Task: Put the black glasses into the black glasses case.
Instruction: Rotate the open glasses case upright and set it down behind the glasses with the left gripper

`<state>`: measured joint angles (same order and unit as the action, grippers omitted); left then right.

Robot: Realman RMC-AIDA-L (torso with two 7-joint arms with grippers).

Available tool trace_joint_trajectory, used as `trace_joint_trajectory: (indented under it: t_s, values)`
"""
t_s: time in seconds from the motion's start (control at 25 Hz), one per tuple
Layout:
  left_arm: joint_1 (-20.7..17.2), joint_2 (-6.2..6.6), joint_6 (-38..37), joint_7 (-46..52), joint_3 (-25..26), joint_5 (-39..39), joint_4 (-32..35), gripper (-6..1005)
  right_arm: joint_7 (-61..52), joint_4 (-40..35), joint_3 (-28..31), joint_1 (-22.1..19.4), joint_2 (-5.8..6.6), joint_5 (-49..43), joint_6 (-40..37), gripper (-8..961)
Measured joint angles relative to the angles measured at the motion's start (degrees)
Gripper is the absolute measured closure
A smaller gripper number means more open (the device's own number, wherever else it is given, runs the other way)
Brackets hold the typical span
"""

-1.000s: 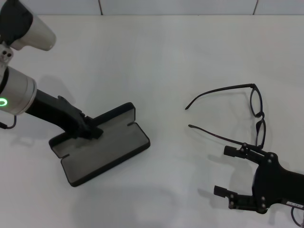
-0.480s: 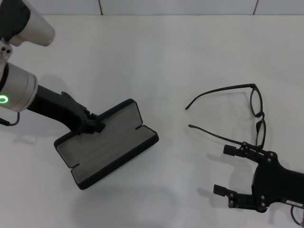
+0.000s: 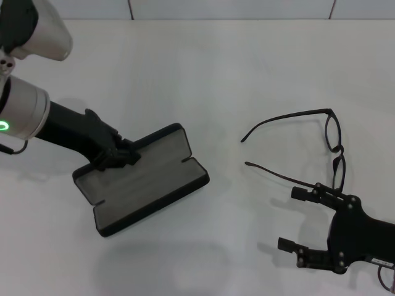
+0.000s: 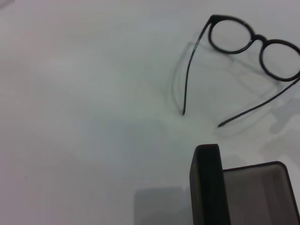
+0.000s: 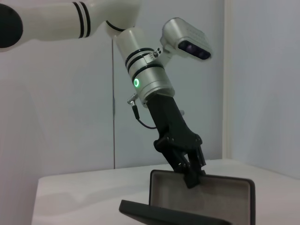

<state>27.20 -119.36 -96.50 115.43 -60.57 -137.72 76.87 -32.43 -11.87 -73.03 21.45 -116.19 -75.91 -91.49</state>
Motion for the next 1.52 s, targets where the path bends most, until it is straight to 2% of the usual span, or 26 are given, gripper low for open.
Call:
trace_joint_trajectory:
  t_s: [0.32,0.48,0.68,0.84,1.52]
  values:
    - [1.73,-0.05,2.91,-6.04,-0.95,-0.07,2.27,793,0.00,0.00,0.00,0.05,0.00,0.46,-0.08,93]
    - [2.46,0.12,8.09,-7.96,-5.03,-1.26,2.32,793,0.00,-0.02,0.00,0.07,0.00,0.48,-0.28,93]
    - [2.73,-0.06,15.93,-10.64,-12.81,-2.59,1.92,793,0.00,-0.05,0.00,0.08,0.00,1.08,-0.43,93]
    - [2.72,-0.15,20.23,-13.50,-16.52,-1.91,1.24,792,0.00,0.00,-0.01,0.08,0.00,1.13,-0.50,93]
    - [1.83,-0.35,28.09,-16.04,-25.10,-0.14,-0.79,791,0.00,0.00,-0.36,-0.44,0.00,1.11,-1.39,94]
